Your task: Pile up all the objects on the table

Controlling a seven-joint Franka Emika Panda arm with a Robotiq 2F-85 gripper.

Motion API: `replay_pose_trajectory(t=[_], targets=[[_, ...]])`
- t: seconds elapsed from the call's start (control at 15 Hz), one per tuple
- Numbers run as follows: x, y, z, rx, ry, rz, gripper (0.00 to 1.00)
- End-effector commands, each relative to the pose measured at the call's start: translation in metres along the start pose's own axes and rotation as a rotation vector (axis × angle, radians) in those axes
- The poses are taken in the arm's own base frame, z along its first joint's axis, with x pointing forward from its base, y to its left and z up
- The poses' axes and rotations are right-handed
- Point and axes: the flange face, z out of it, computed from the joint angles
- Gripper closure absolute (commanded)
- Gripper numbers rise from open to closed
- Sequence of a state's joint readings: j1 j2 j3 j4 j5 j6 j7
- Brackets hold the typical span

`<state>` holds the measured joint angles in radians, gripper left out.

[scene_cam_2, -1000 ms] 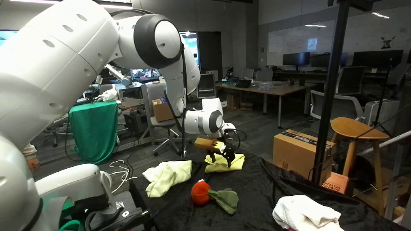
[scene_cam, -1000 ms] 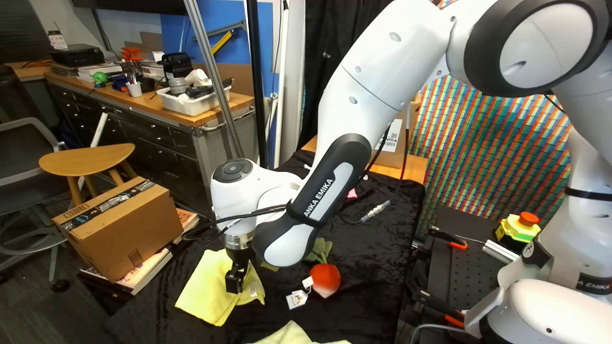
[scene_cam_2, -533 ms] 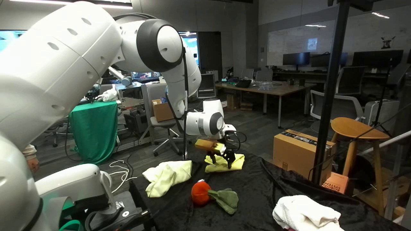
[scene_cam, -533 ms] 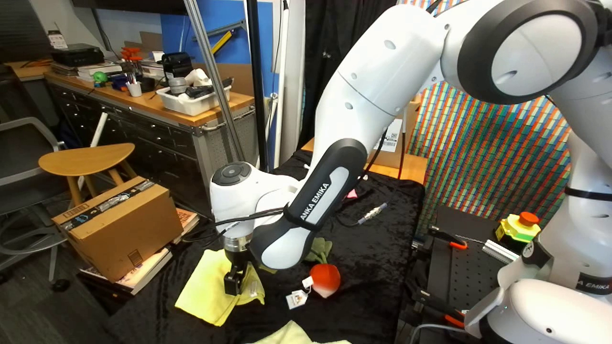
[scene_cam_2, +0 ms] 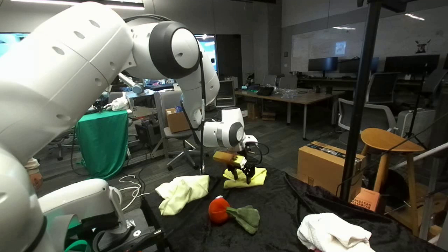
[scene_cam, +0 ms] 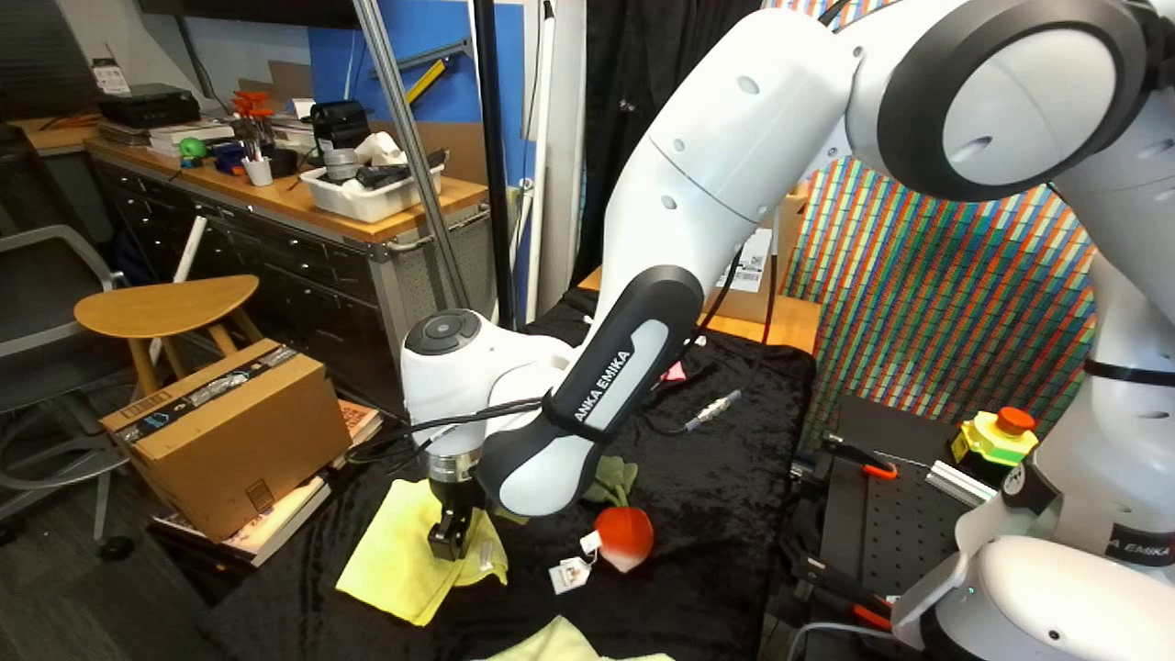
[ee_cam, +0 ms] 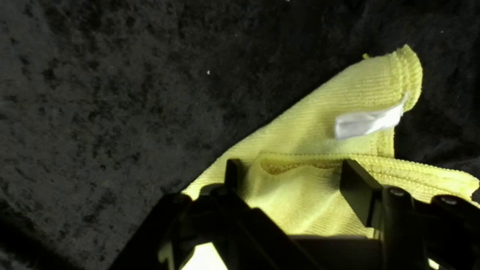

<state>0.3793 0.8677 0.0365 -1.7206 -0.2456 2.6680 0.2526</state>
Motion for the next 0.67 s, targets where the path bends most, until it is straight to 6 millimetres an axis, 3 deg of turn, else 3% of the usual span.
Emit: replay_pose_trajectory(t=[0.0, 0.33, 0.4, 0.6], targets=[[0.007, -0.001, -0.002, 0.015, 0.018, -0.001, 0.58], [0.008, -0.001, -0.006, 0.01, 0.028, -0.004, 0.95], [0.008, -0.002, -0.008, 0.011, 0.031, -0.007, 1.0], [0.009, -0.001, -0.02, 0.002, 0.052, -0.022, 0.98]])
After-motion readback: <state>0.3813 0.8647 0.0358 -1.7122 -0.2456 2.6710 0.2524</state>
